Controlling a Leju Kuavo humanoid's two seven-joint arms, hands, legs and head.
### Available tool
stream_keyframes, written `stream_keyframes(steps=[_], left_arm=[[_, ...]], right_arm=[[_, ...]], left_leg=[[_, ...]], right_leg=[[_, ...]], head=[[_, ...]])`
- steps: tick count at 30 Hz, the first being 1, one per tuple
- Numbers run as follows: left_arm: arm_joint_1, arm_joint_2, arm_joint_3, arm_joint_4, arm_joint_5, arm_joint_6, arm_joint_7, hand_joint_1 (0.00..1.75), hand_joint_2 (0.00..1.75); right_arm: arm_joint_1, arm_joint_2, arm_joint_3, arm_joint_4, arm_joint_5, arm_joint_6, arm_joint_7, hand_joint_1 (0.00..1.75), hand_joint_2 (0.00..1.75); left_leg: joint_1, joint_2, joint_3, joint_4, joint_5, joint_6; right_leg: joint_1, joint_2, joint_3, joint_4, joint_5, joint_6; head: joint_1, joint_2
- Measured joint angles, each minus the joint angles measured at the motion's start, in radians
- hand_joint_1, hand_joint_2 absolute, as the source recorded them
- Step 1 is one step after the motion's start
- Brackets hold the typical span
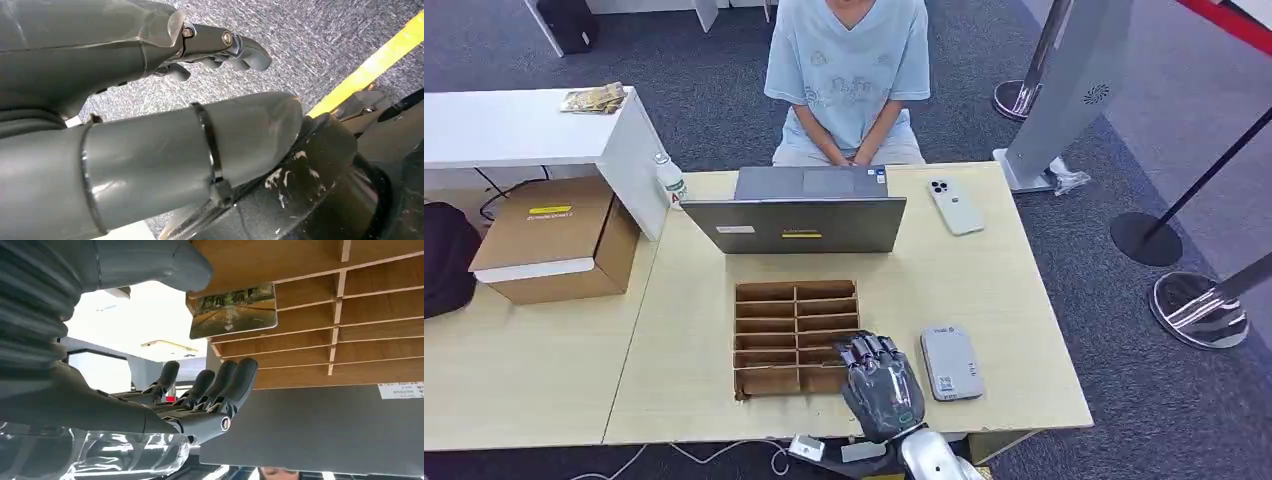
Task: Pass the card to the sensor for recognition and then transmit it.
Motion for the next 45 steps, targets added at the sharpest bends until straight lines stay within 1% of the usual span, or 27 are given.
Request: stream_keyframes(steps=[6,7,9,12,20,22,23,24,25,27,31,35,37,45], left_arm=[[0.000,0.000,0.000,0.000,-0.001,0.000,-0.002,0.00,0.00],[0.000,0.000,0.000,0.000,-0.001,0.000,-0.002,0.00,0.00],[0.000,0.000,0.000,0.000,-0.001,0.000,-0.002,0.00,0.00],[0.000,0.000,0.000,0.000,-0.001,0.000,-0.002,0.00,0.00],[0.000,0.000,0.001,0.000,-0.003,0.000,-0.005,0.00,0.00],[0.000,0.000,0.001,0.000,-0.004,0.000,-0.006,0.00,0.00],[0.000,0.000,0.001,0.000,-0.004,0.000,-0.006,0.00,0.00],[0.000,0.000,0.001,0.000,-0.005,0.000,-0.006,0.00,0.00],[0.000,0.000,0.001,0.000,-0.006,0.000,-0.008,0.00,0.00],[0.000,0.000,0.001,0.000,-0.010,-0.001,-0.012,0.00,0.00],[0.000,0.000,0.001,0.000,-0.014,-0.002,-0.015,0.00,0.00],[0.000,0.000,0.001,0.000,-0.019,-0.002,-0.016,0.00,0.00],[0.000,0.000,0.001,0.000,-0.021,-0.002,-0.018,0.00,0.00],[0.000,0.000,0.001,0.000,-0.028,-0.003,-0.021,0.00,0.00]], right_arm=[[-0.003,0.004,0.003,0.010,0.002,0.003,-0.002,0.66,1.75],[-0.004,0.004,0.003,0.011,0.002,0.003,-0.002,0.70,1.75],[-0.005,0.004,0.003,0.015,0.002,0.004,-0.002,0.68,1.75],[-0.005,0.005,0.004,0.015,0.002,0.005,-0.002,0.73,1.75],[-0.007,0.007,0.004,0.020,0.002,0.012,-0.002,0.77,1.75],[-0.007,0.007,0.004,0.023,0.002,0.013,-0.002,0.91,1.75],[-0.007,0.007,0.004,0.023,0.002,0.013,-0.002,0.91,1.75],[-0.007,0.007,0.004,0.024,0.002,0.013,-0.002,1.17,1.75],[-0.007,0.007,0.004,0.024,0.002,0.013,-0.002,1.27,1.75],[-0.007,0.008,0.004,0.024,0.002,0.013,0.000,1.24,1.75],[-0.008,0.008,0.004,0.024,0.003,0.013,0.001,1.36,1.75],[-0.011,0.008,0.004,0.024,0.003,0.013,0.002,1.36,1.75],[-0.011,0.008,0.004,0.024,0.003,0.013,0.004,1.41,1.75],[-0.011,0.010,0.004,0.024,0.003,0.013,0.006,1.41,1.75]], left_leg=[[0.000,0.000,0.000,0.000,0.000,0.000],[0.000,0.000,0.000,0.000,0.000,0.000],[0.000,0.000,0.000,0.000,0.000,0.000],[0.000,0.000,0.000,0.000,0.000,0.000],[0.000,0.000,0.000,0.000,0.000,0.000],[0.000,0.000,0.000,0.000,0.000,0.000],[0.000,0.000,0.000,0.000,0.000,0.000],[0.000,0.000,0.000,0.000,0.000,0.000],[0.000,0.000,0.000,0.000,0.000,0.000],[0.000,0.000,0.000,0.000,0.000,0.000],[0.000,0.000,0.000,0.000,0.000,0.000],[0.000,0.000,0.000,0.000,0.000,0.000],[0.000,0.000,0.000,0.000,0.000,0.000],[0.000,0.000,0.000,0.000,0.000,0.000]], right_leg=[[0.000,0.000,0.000,0.000,0.000,0.000],[0.000,0.000,0.000,0.000,0.000,0.000],[0.000,0.000,0.000,0.000,0.000,0.000],[0.000,0.000,0.000,0.000,0.000,0.000],[0.000,0.000,0.000,0.000,0.000,0.000],[0.000,0.000,0.000,0.000,0.000,0.000],[0.000,0.000,0.000,0.000,0.000,0.000],[0.000,0.000,0.000,0.000,0.000,0.000],[0.000,0.000,0.000,0.000,0.000,0.000],[0.000,0.000,0.000,0.000,0.000,0.000],[0.000,0.000,0.000,0.000,0.000,0.000],[0.000,0.000,0.000,0.000,0.000,0.000],[0.000,0.000,0.000,0.000,0.000,0.000],[0.000,0.000,0.000,0.000,0.000,0.000]], head=[[0.000,0.000],[0.000,0.000],[0.000,0.000],[0.000,0.000],[0.000,0.000],[0.000,0.000],[0.000,0.000],[0.000,0.000],[0.000,0.000],[0.000,0.000],[0.000,0.000],[0.000,0.000],[0.000,0.000],[0.000,0.000]])
